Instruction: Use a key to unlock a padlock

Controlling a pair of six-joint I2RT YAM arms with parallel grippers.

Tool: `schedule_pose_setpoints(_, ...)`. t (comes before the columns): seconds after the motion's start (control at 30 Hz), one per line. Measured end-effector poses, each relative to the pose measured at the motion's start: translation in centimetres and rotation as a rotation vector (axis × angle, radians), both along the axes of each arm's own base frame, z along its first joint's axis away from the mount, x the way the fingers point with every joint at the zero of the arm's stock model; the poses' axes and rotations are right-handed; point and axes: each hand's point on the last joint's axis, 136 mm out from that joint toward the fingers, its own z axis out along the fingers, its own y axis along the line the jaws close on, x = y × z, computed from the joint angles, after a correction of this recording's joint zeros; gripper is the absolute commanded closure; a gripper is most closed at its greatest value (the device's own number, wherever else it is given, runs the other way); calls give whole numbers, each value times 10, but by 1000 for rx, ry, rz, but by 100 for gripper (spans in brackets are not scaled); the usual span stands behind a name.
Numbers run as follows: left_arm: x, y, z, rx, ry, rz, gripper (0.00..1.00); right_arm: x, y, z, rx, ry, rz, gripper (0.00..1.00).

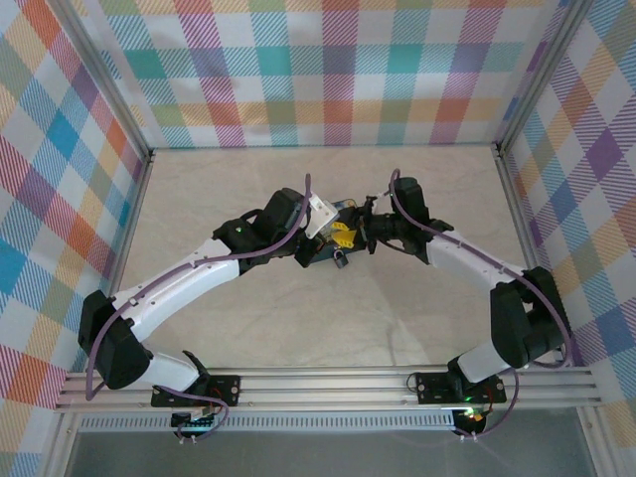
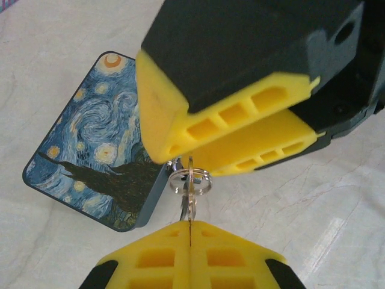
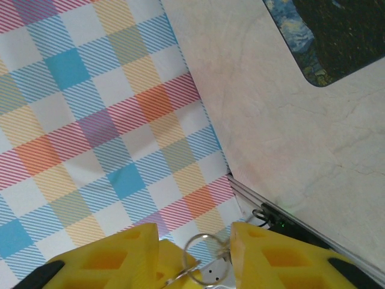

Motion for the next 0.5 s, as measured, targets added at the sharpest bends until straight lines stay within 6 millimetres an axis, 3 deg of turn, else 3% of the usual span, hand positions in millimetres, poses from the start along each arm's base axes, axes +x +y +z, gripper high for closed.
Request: schedule_pose_setpoints(0.5, -2, 3, -4, 25, 3, 2, 100, -1, 4, 1, 12, -8, 20, 83)
